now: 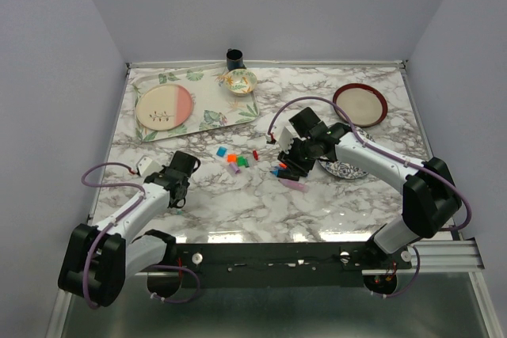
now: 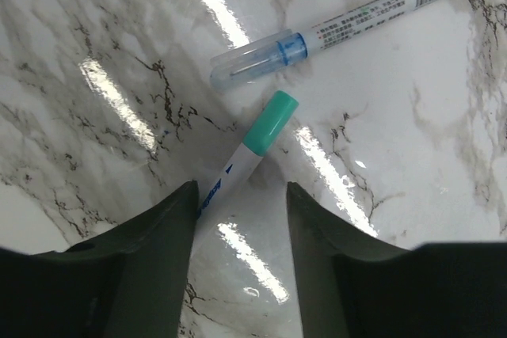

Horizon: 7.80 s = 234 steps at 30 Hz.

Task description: Open the pen caps

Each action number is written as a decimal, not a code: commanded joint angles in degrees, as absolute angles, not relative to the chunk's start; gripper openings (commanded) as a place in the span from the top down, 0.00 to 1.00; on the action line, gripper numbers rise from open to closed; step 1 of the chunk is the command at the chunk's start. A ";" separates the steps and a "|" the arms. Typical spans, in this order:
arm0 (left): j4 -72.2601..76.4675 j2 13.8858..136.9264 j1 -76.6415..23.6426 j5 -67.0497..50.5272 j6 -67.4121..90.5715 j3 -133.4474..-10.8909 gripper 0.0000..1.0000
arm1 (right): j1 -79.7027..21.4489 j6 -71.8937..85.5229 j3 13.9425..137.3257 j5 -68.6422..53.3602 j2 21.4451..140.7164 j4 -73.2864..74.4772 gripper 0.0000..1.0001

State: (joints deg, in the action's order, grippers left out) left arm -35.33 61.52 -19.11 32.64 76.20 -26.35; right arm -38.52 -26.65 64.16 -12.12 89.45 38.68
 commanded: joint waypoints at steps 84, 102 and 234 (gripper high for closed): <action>52.65 72.16 -45.35 6.41 70.75 -16.17 1.00 | -31.55 1.39 62.93 -65.49 97.91 24.88 0.35; 48.17 70.50 -50.62 15.29 68.47 -19.34 0.91 | -31.55 4.23 62.58 -63.99 99.05 24.16 0.99; -4.04 42.10 -23.12 16.61 54.58 -15.82 0.05 | -26.46 -27.69 72.07 -8.09 103.80 36.48 0.63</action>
